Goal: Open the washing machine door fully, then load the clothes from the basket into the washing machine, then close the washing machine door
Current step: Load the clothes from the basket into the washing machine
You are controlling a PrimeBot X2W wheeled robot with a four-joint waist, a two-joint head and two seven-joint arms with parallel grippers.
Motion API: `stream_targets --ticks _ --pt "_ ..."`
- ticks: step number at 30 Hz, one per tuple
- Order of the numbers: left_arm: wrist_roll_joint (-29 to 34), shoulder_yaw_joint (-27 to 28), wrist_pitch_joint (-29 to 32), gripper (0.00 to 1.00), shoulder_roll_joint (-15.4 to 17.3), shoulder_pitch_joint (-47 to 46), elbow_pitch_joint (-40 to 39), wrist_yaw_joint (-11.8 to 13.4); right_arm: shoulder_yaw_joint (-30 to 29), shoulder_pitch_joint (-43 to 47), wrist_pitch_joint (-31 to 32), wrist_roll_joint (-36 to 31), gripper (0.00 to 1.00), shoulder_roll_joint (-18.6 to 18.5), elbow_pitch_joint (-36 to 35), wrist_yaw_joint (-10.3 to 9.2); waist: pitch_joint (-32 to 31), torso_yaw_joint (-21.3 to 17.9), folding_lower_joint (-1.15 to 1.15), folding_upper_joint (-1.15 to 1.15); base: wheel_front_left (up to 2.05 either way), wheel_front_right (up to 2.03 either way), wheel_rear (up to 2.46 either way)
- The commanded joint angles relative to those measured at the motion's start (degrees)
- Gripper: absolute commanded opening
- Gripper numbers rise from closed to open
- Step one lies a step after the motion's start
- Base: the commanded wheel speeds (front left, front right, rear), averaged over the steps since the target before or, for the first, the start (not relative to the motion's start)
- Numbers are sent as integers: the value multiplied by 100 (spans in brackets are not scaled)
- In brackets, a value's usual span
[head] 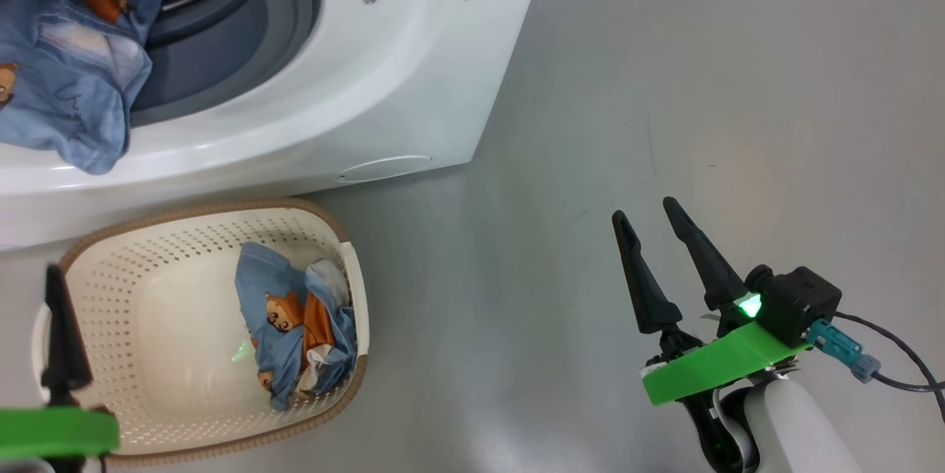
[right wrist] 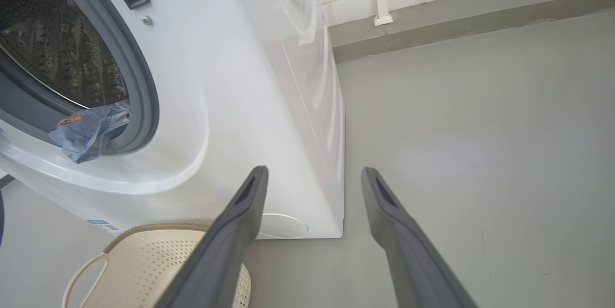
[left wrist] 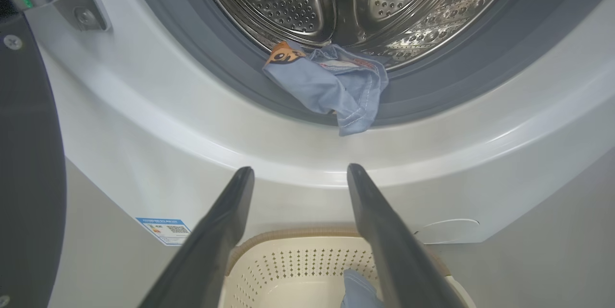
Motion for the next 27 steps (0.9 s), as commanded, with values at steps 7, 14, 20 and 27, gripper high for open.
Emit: stream_targets --ticks 7,14,20,27 --pt "35 176 177 100 426 -613 -84 -84 178 37 -28 -2 100 9 -117 9 55 -92 0 0 0 0 0" --pt "-51 -14 421 100 486 -1306 90 -196 191 8 -28 53 100 9 -137 9 134 -158 0 0 0 0 0" --pt "-235 -143 786 100 487 -1871 598 -283 221 -39 -28 92 100 9 -158 9 228 -231 0 0 0 0 0" --pt "-401 -164 1117 100 525 -2397 1225 -281 216 -20 -28 121 100 9 -167 9 308 -277 0 0 0 0 0"
